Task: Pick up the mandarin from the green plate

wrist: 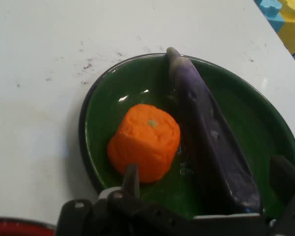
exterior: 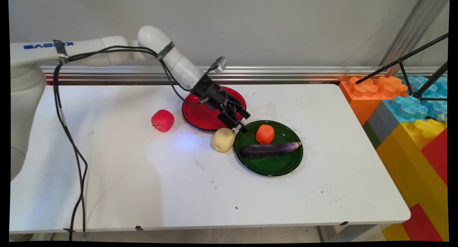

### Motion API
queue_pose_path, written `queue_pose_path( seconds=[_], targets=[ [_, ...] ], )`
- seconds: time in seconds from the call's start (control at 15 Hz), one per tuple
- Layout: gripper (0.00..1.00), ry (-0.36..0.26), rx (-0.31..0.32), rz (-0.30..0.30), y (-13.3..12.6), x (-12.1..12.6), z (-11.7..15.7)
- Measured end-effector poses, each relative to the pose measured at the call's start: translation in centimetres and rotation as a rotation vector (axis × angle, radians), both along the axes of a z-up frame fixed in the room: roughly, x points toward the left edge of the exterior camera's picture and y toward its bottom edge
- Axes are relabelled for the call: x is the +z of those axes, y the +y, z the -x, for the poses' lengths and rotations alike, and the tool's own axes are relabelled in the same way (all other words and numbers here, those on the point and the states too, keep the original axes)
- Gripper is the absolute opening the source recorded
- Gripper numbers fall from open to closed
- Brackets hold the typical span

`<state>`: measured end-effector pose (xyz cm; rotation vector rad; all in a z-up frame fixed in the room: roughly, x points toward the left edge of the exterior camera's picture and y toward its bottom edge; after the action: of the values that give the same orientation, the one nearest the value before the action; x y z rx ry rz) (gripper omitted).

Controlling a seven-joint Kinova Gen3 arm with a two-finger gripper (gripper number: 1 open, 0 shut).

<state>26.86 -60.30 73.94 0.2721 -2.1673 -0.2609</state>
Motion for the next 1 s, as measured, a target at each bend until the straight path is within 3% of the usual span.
queue_pose_path(
  seconds=[1.0],
  targets=[
    [1.0, -0.008, -0.04, 0.024, -2.6, -3.0, 5.3]
  ],
)
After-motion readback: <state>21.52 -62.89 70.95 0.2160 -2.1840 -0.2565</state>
